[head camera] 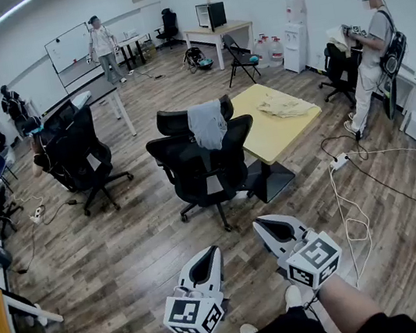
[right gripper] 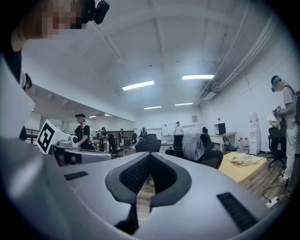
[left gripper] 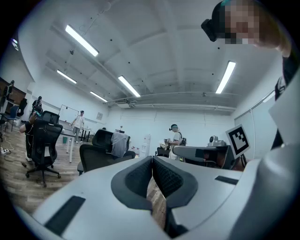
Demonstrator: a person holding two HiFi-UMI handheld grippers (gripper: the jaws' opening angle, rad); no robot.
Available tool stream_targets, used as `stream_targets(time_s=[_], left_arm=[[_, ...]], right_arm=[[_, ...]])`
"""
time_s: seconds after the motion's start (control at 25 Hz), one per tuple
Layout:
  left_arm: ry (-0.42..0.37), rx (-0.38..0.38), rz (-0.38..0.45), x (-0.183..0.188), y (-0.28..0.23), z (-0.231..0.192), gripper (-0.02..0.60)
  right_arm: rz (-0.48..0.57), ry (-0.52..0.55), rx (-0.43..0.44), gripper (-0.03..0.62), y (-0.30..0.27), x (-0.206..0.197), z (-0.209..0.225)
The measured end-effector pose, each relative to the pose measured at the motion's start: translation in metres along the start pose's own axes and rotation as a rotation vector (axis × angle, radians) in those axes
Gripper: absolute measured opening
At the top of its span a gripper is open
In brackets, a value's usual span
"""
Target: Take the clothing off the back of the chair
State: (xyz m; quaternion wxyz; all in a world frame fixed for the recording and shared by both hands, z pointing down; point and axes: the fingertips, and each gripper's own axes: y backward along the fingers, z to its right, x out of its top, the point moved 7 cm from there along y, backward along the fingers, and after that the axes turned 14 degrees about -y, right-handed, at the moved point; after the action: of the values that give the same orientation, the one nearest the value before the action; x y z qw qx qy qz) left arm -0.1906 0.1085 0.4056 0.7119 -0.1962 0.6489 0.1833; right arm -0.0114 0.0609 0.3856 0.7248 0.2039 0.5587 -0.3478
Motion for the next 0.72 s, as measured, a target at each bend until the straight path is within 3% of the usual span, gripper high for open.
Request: stream_targets(time_s=[0.72], left_arm=[[0.017,-0.005,0.013,-0.0028,0.0093,0.0008,0.018]], right_arm=[[0.016,0.007,0.001,0.012,0.0007,-0.0042,-0.0081]])
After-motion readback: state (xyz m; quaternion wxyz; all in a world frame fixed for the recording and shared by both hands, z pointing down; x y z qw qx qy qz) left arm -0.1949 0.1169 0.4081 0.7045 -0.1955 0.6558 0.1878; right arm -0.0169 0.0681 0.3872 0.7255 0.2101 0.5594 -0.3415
